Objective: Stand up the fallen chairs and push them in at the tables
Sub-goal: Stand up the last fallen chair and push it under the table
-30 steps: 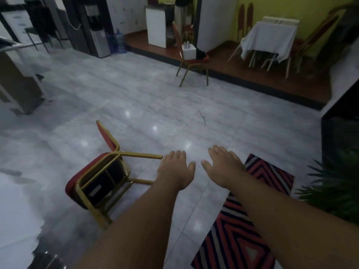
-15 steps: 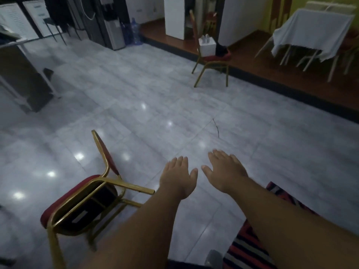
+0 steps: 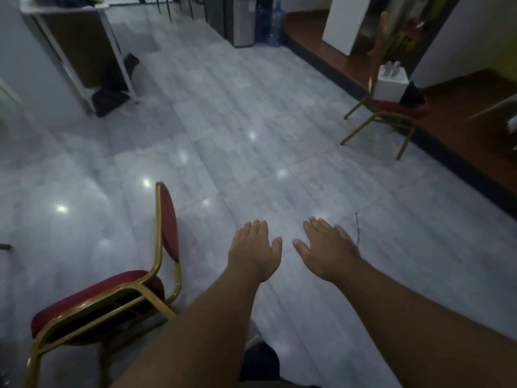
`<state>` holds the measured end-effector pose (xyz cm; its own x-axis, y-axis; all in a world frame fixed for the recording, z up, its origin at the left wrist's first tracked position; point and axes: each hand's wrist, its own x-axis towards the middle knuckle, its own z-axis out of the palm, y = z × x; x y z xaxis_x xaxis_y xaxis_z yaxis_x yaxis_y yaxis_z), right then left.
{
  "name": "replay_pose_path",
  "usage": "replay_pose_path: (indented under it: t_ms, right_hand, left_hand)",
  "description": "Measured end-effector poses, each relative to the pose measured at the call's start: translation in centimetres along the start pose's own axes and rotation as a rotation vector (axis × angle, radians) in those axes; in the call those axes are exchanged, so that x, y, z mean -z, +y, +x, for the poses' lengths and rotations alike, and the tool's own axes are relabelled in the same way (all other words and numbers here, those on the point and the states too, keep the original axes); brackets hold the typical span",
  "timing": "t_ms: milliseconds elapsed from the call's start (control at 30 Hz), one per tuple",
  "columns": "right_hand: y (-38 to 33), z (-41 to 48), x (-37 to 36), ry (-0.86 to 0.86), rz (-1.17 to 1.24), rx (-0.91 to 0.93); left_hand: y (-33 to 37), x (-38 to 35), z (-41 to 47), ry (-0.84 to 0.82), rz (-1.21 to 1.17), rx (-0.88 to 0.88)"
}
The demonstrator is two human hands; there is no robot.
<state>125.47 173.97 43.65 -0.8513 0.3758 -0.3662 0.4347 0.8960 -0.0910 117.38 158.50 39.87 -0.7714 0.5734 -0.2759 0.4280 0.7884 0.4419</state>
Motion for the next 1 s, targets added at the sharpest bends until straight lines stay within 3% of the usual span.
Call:
replay_pose_path:
  t_ms: [300,767,1000]
  right_hand:
    - [-7.3,19.8,6.5,-0.002,-0.071,0.252]
    - [-26.0,44.1,9.5,-0.177,-0.363,0.983]
    - [-34.0,48.7,6.6,-0.258,-0.532,1.192]
  left_hand:
    - [-6.1,8.0,14.2,0.096,-0.072,0.198]
    - [-18.0,14.3,25.5,0.407,-0.328,0.973]
    - [-22.5,14.0,26.8,0.452,-0.517,1.189]
